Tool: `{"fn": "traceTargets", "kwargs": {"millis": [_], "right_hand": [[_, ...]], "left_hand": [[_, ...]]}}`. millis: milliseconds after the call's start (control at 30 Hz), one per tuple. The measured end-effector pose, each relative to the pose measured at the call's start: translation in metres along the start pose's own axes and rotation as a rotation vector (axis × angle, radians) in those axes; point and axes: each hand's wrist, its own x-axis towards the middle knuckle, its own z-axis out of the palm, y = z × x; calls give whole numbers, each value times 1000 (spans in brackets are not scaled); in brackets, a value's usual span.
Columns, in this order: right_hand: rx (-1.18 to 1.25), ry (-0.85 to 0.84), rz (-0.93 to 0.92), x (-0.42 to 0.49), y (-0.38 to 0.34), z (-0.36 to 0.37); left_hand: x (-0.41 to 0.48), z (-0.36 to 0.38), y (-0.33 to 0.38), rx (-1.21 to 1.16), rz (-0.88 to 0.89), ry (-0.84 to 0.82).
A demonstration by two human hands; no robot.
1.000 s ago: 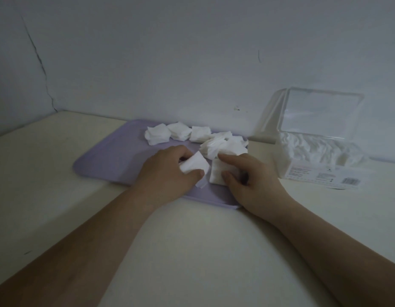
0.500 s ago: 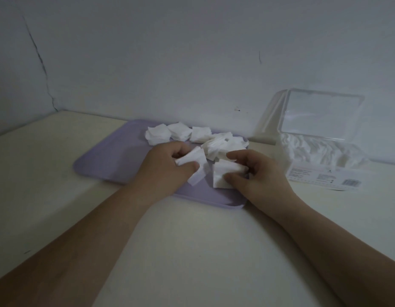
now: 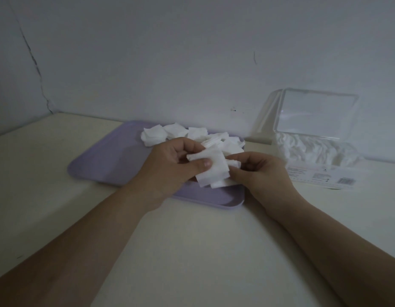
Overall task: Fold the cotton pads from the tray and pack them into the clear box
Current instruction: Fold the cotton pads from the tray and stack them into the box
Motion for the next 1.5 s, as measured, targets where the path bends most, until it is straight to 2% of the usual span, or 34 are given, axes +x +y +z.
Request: {"fn": "traceTargets", "kwargs": {"millis": [533,767,967,1100,1233,1300,1367,1433,1500], "right_hand": [[76,-91,27,3,3,4],[275,-257,106,1,-10,2],[174,-146,44,2,-4,5],[143,-120,64,2,-5,5],[126,-64,76,3,-3,6],[133,9,80,3,-1,7],[125,43,69,3,-2,7],[129,36,52,2,-2,6],[144,10,43,1,-3,6]], "left_hand": [[0,4,-5,63,5,-9],[3,6,-11,125,29,37],[3,10,-13,179,56,40],[4,7,-11,124,1,45],[7,0,-5,-32,-15,148],[6,-4,-2,-96,-28,102],[4,-5,-2,-76,-53,-21],[3,-3,-4,-1,-67,-119],[4,0,-7,42,-63,-139]]}}
